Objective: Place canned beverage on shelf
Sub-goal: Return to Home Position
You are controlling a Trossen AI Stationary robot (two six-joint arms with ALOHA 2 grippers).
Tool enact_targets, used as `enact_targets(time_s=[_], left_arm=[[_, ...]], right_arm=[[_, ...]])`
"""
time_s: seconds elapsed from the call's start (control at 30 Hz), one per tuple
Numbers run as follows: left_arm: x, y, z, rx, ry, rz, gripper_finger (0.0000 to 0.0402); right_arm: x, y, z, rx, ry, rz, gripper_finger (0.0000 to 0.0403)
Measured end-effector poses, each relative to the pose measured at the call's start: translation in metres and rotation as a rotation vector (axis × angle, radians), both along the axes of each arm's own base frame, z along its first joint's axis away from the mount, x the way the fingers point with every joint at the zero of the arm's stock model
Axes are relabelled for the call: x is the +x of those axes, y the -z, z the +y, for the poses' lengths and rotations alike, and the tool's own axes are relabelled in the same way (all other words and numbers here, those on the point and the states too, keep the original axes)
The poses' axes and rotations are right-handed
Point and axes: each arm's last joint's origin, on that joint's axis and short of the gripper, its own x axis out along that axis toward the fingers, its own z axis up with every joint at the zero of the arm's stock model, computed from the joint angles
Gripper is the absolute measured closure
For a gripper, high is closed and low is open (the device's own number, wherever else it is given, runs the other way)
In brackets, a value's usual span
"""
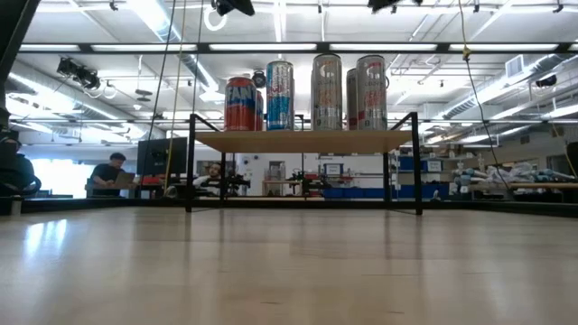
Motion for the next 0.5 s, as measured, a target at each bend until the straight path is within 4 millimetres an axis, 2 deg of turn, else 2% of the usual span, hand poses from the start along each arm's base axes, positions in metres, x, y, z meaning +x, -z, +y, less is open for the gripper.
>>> enact_targets(time_s=[0.23, 0.37, 0.5], left_arm=[[-0.028, -0.021, -0.017, 0.012, -0.01, -0.062, 0.0393], [-0.045, -0.032, -0.026, 0.014, -0.024, -0.093, 0.0393], [-0.066, -0.041, -0.038, 0.022, -0.024, -0.108, 0.0393]], right_arm=[[-0.035, -0.029, 0.042, -0.098, -0.139, -0.145, 0.0299], [-0.046, -0.035, 0.056, -0.134, -0.191, -0.166, 0.0299], [-0.05, -0.032, 0.063, -0.17, -0.257, -0.154, 0.0299]])
